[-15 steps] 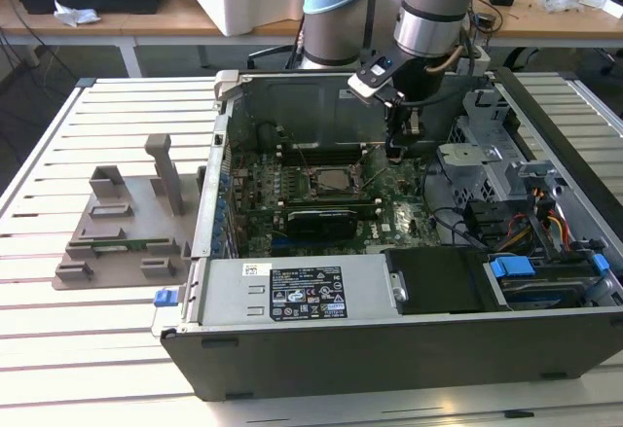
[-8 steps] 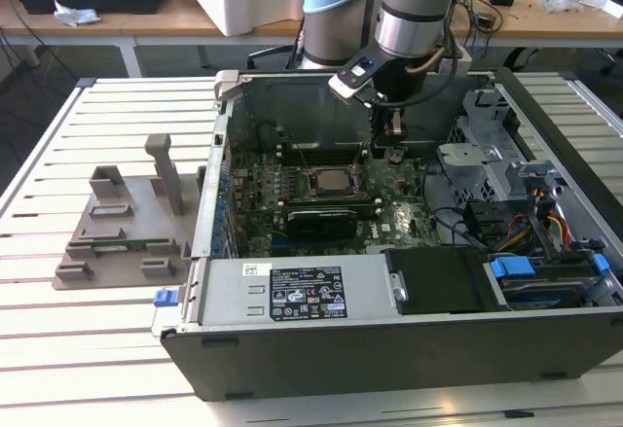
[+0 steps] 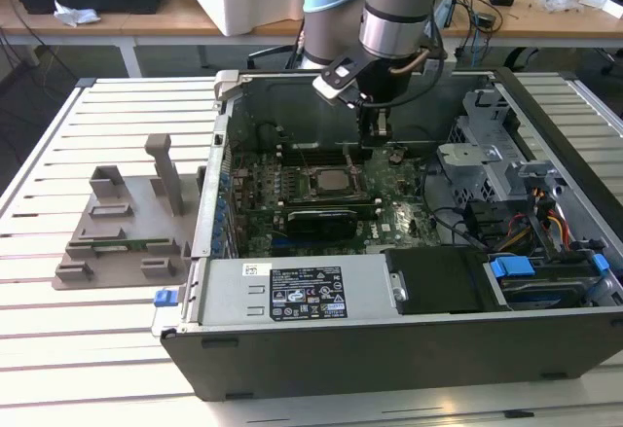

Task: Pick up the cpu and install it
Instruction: 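Close the cpu cover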

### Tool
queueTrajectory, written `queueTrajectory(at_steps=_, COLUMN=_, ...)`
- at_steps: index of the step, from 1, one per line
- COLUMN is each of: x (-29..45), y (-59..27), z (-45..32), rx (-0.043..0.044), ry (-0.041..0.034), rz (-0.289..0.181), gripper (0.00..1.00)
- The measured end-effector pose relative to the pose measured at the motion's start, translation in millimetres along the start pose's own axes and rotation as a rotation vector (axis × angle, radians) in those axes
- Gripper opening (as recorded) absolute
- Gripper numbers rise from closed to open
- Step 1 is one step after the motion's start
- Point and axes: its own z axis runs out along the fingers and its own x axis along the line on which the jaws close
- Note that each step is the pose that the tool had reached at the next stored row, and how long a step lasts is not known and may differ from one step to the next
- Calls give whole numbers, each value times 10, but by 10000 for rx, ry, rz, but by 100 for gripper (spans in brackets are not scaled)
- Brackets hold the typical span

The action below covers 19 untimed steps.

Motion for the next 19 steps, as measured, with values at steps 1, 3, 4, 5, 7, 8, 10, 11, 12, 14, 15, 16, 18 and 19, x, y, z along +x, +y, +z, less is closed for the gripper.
queueTrajectory(at_steps=1, x=0, y=-26, z=3, rx=0, ry=1, rz=-1, gripper=11)
queueTrajectory(at_steps=3, x=1, y=-88, z=23, rx=0, ry=0, rz=0, gripper=11)
queueTrajectory(at_steps=4, x=1, y=-144, z=62, rx=0, ry=-1, rz=-2, gripper=11)
queueTrajectory(at_steps=5, x=1, y=-212, z=101, rx=0, ry=1, rz=-6, gripper=11)
queueTrajectory(at_steps=7, x=2, y=-359, z=178, rx=0, ry=0, rz=-6, gripper=11)
queueTrajectory(at_steps=8, x=2, y=-407, z=203, rx=0, ry=-1, rz=-9, gripper=11)
queueTrajectory(at_steps=10, x=3, y=-563, z=275, rx=-1, ry=1, rz=-7, gripper=11)
queueTrajectory(at_steps=11, x=3, y=-602, z=295, rx=0, ry=1, rz=-9, gripper=11)
queueTrajectory(at_steps=12, x=3, y=-628, z=309, rx=0, ry=1, rz=-7, gripper=11)
queueTrajectory(at_steps=14, x=3, y=-674, z=337, rx=0, ry=0, rz=-8, gripper=11)
queueTrajectory(at_steps=15, x=4, y=-702, z=352, rx=0, ry=0, rz=-8, gripper=11)
queueTrajectory(at_steps=16, x=4, y=-725, z=363, rx=-1, ry=1, rz=-8, gripper=11)
queueTrajectory(at_steps=18, x=4, y=-766, z=390, rx=0, ry=1, rz=-8, gripper=11)
queueTrajectory(at_steps=19, x=4, y=-774, z=408, rx=0, ry=0, rz=-8, gripper=11)
